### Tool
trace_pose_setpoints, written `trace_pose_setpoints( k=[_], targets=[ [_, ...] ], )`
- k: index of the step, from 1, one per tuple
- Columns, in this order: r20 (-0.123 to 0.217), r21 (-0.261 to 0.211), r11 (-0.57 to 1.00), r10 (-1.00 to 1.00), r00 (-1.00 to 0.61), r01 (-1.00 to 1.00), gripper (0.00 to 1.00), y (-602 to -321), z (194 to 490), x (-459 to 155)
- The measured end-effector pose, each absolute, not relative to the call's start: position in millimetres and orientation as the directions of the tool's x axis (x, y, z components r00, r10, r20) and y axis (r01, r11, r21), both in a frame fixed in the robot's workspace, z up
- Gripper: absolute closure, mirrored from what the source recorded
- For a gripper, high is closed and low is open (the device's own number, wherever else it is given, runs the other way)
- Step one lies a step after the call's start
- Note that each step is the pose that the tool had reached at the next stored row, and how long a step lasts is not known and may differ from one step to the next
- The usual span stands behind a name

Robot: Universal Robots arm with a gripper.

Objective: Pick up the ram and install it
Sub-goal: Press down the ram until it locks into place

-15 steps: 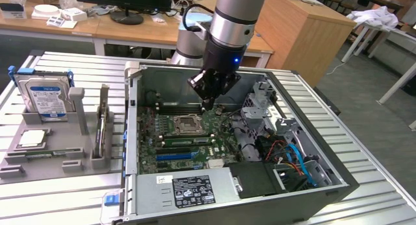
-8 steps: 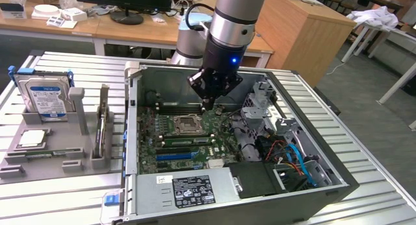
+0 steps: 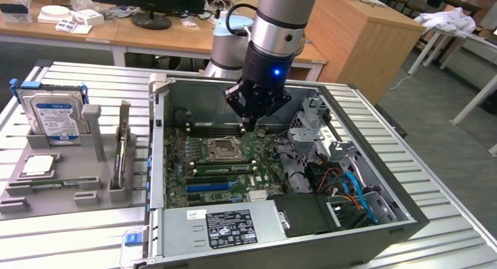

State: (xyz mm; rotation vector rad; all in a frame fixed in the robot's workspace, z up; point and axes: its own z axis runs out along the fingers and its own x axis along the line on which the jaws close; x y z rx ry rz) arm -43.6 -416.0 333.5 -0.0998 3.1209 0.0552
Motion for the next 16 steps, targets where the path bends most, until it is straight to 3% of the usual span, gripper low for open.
trace_pose_setpoints(
  k=[5, 16],
  targets=[
    [-0.019, 0.035, 0.997, -0.063, -0.998, -0.064, 0.89, -415.9, 333.5, -43.6],
    [0.022, 0.038, 0.998, -0.055, -0.998, -0.054, 0.89, -415.9, 333.5, -43.7]
  ],
)
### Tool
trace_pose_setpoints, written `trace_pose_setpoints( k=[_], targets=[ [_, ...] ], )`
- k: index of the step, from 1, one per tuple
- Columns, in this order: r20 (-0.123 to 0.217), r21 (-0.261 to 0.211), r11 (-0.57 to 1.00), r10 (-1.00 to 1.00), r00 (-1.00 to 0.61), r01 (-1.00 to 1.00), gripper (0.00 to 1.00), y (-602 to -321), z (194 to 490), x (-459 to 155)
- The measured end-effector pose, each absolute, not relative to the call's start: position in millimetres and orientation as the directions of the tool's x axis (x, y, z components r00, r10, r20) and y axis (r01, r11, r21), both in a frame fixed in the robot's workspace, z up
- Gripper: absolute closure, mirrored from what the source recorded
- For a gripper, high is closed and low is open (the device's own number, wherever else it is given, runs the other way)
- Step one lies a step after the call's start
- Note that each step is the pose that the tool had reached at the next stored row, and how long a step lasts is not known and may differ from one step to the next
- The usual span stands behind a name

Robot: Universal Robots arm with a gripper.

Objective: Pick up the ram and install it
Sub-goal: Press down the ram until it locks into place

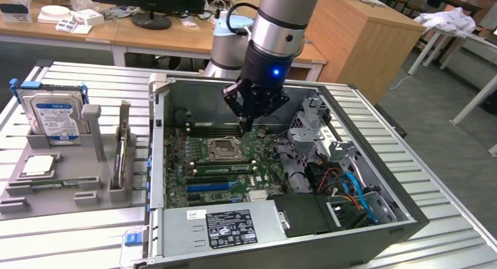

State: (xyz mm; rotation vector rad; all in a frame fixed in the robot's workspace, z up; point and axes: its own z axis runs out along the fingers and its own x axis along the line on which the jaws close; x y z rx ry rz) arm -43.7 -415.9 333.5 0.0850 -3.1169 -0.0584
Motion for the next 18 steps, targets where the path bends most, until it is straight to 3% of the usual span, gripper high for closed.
trace_pose_setpoints(
  k=[18],
  targets=[
    [0.022, 0.038, 0.999, 0.012, -1.0, 0.013, 0.89, -415.9, 333.5, -50.4]
  ],
)
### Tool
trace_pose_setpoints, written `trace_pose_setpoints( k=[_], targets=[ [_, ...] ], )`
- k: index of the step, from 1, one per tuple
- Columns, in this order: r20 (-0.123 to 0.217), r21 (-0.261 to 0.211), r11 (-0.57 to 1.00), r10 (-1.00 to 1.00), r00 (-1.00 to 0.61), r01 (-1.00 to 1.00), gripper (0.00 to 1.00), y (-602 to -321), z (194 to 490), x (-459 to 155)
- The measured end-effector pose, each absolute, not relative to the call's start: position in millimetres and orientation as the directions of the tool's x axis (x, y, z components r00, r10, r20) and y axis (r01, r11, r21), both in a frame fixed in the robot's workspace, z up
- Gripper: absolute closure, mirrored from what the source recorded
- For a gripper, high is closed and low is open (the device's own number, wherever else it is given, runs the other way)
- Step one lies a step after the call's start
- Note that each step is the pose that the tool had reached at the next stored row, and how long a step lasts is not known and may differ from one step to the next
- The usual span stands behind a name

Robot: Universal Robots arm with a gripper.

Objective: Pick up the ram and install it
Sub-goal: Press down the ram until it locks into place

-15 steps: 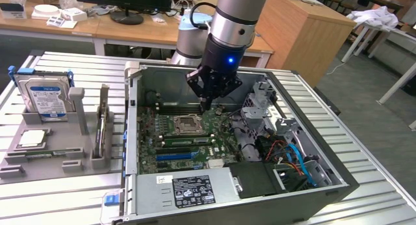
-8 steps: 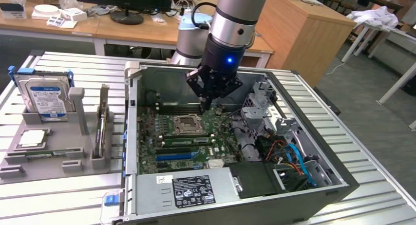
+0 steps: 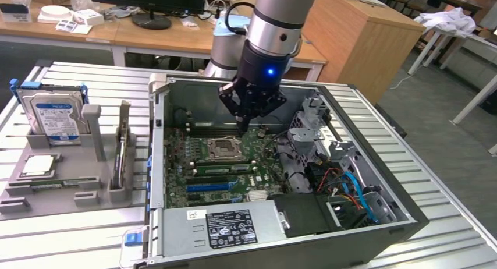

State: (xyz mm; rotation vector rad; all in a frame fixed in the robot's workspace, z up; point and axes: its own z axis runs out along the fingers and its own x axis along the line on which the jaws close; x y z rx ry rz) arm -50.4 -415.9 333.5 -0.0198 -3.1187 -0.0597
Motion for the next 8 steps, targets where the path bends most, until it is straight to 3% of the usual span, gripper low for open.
trace_pose_setpoints(
  k=[8],
  targets=[
    [0.022, 0.038, 0.999, 0.012, -1.0, 0.013, 0.89, -415.9, 333.4, -57.5]
  ],
)
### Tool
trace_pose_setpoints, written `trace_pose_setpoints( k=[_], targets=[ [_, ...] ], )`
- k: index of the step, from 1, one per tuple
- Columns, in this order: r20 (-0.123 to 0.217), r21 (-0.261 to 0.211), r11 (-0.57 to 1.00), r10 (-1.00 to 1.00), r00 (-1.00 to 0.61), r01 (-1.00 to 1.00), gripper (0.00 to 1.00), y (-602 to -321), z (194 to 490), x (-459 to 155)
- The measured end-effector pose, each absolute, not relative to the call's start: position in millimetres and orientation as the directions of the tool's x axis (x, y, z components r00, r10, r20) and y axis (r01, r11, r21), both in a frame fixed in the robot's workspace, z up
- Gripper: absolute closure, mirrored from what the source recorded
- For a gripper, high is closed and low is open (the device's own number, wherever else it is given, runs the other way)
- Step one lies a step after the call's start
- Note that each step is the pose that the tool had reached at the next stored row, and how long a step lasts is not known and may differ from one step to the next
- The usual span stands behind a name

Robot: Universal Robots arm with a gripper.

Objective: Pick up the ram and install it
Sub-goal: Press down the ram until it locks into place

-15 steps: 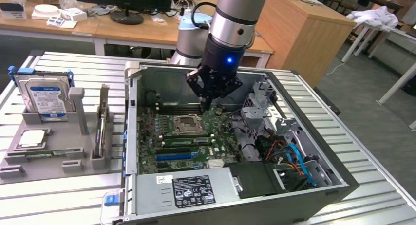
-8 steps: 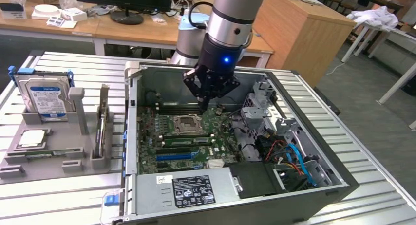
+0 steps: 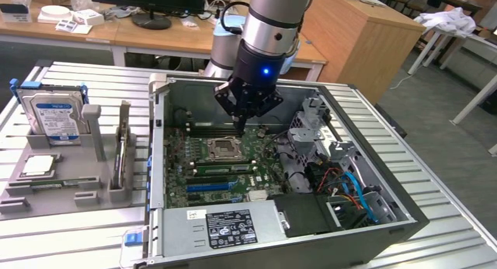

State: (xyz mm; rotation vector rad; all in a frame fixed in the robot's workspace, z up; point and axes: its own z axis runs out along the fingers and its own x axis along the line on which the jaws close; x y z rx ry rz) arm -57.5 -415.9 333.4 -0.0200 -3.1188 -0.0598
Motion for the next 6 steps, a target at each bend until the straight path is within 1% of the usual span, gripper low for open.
trace_pose_setpoints(
  k=[6],
  targets=[
    [0.022, 0.038, 0.999, 0.012, -1.0, 0.013, 0.89, -415.9, 333.4, -57.5]
  ],
)
